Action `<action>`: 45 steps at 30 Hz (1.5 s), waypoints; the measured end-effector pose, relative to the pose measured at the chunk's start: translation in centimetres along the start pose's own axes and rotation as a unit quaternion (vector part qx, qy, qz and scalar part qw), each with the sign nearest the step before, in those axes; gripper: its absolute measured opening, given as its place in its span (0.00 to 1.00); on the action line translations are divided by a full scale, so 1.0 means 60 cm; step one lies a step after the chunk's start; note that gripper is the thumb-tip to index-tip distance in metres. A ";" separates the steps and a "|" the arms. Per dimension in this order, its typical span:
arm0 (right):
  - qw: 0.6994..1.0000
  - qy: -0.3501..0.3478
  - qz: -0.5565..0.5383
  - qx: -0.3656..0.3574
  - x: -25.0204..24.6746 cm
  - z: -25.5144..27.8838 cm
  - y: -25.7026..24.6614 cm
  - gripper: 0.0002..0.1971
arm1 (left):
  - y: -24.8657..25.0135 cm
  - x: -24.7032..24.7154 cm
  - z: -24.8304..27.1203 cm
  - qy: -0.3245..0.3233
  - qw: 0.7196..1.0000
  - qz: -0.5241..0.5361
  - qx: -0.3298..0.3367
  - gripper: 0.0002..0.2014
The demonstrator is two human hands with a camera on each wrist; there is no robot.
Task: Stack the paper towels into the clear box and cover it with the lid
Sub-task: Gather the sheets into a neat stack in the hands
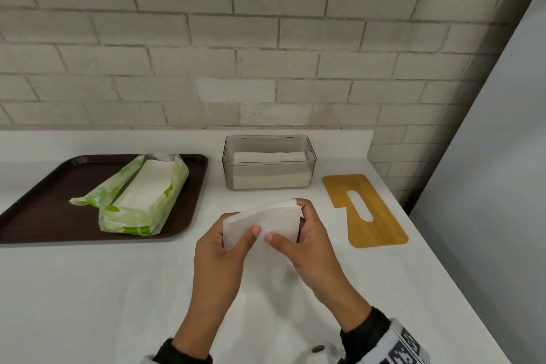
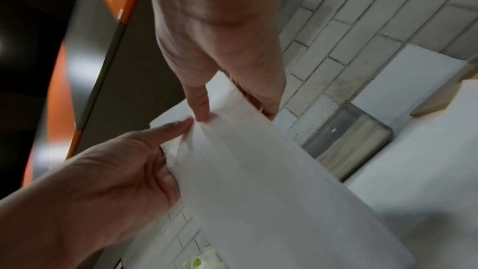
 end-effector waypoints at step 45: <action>0.957 -0.229 0.176 -0.002 0.018 -0.023 -0.033 0.09 | -0.112 0.004 0.073 -0.260 0.940 -0.113 -0.189 0.08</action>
Point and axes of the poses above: each hand's wrist, its own z-axis away from the middle knuckle, its own x-axis out of the palm, y = z × x, the point moved 10 cm from there along -z, towards the middle knuckle
